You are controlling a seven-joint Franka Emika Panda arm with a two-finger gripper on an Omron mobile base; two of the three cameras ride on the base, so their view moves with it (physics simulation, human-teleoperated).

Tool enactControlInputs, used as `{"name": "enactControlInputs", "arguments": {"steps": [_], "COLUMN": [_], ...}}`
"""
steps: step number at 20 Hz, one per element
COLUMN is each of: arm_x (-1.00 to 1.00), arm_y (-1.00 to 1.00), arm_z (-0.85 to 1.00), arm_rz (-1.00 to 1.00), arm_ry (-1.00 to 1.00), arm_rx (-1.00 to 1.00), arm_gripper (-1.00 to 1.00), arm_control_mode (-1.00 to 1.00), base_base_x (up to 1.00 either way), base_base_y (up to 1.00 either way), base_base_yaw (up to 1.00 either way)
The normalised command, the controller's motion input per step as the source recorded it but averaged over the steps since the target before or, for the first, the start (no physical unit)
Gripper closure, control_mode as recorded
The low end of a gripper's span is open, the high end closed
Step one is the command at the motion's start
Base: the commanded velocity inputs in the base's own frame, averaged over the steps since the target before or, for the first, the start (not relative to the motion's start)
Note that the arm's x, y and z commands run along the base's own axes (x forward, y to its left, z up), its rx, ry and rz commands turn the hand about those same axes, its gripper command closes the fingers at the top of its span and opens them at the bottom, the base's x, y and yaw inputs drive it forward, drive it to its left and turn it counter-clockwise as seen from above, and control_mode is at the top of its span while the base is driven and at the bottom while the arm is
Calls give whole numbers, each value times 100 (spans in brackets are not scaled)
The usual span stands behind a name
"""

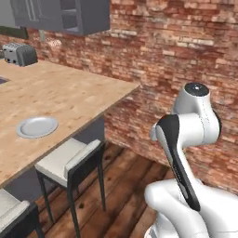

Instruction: Retrieve the butter from the fridge and place it on a plate on the dining table. Then retrieve the butter knife by the fridge and place it near the plate.

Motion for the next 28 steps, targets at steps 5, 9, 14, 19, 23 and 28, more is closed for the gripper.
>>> {"name": "enactControlInputs", "arguments": {"steps": [5,9,14,19,23,28], "arm_x": [0,0,0,0,0,0], "arm_y": [0,0,0,0,0,0], "arm_z": [0,0,0,0,0,0], "arm_rz": [0,0,0,0,0,0], "arm_ry": [0,0,0,0,0,0], "arm_rx": [0,0,0,0,0,0], "arm_gripper": [100,100,100,100,100,100], "arm_control_mode": [100,100,100,100,100,100], "base_base_x": [40,44,71,70,56,35], "base_base_y": [-41,-44,-52,-84,-56,8], "base_base_yaw": [79,77,54,28,8,0]}}
